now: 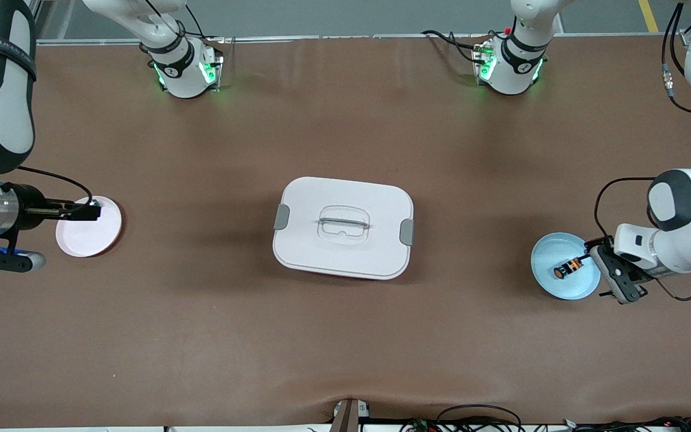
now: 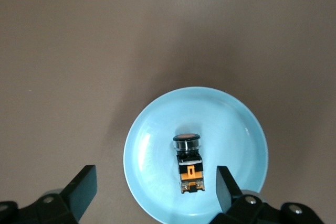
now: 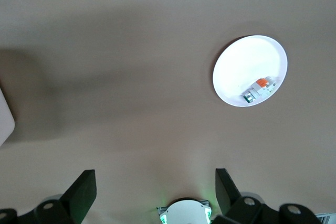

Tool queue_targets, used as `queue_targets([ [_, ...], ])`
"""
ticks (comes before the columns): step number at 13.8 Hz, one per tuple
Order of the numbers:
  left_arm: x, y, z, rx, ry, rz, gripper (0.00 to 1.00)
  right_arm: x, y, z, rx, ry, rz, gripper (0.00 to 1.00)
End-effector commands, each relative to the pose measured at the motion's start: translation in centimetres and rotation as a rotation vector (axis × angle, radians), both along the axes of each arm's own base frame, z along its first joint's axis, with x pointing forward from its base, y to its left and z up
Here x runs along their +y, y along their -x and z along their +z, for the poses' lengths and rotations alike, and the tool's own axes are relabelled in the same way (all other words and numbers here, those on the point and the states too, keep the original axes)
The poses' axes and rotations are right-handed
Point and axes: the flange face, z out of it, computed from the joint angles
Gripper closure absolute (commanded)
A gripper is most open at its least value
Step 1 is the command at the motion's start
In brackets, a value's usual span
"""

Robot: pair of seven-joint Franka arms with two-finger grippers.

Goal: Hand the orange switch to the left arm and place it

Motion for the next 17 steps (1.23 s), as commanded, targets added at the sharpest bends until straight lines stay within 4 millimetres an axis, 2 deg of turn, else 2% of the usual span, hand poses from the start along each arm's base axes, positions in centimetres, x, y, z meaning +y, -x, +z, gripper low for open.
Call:
queue_targets([
  [1,-0.8,0.2,3.8,0.020,-0.011,0.085,0.00,-1.4,0.7,1.2,0.000,0.010,0.005,0.00],
  [3,-1.4,0.4,7.1,0.020,-0.011,0.157,0.00,-1.2,1.0,2.4,-0.022,0.014,0.003,0.00],
  [5,-1.5,0.7,10.4,0.033,-0.003,0.246,0.00,-1.3,1.1,2.4,-0.022,0.017,-0.008,0.00],
  [7,-1.6,1.1,12.6,0.048,-0.017,0.338,0.00,-1.3,1.3,2.9,-0.025,0.018,-0.008,0.00],
  [10,-2.4,1.2,14.4,0.040,-0.017,0.410,0.00,-1.8,1.1,2.6,-0.033,0.030,-0.018,0.00],
  [11,-2.5,1.4,15.2,0.035,-0.020,0.440,0.00,-2.9,1.1,2.3,-0.026,0.026,-0.035,0.00],
  [13,-3.5,1.7,16.5,0.035,-0.023,0.499,0.00,-6.9,1.3,2.0,-0.030,-0.024,-0.091,0.00],
  [14,-4.1,1.8,17.2,0.038,-0.021,0.521,0.00,-7.9,1.5,2.3,-0.040,-0.058,-0.109,0.00],
  [16,-5.1,2.2,18.5,0.057,-0.022,0.589,0.00,-7.2,1.5,2.7,-0.046,-0.058,-0.093,0.00],
  [17,-5.8,2.6,19.6,0.052,-0.026,0.625,0.00,-5.7,1.6,3.3,-0.056,-0.049,-0.070,0.00],
])
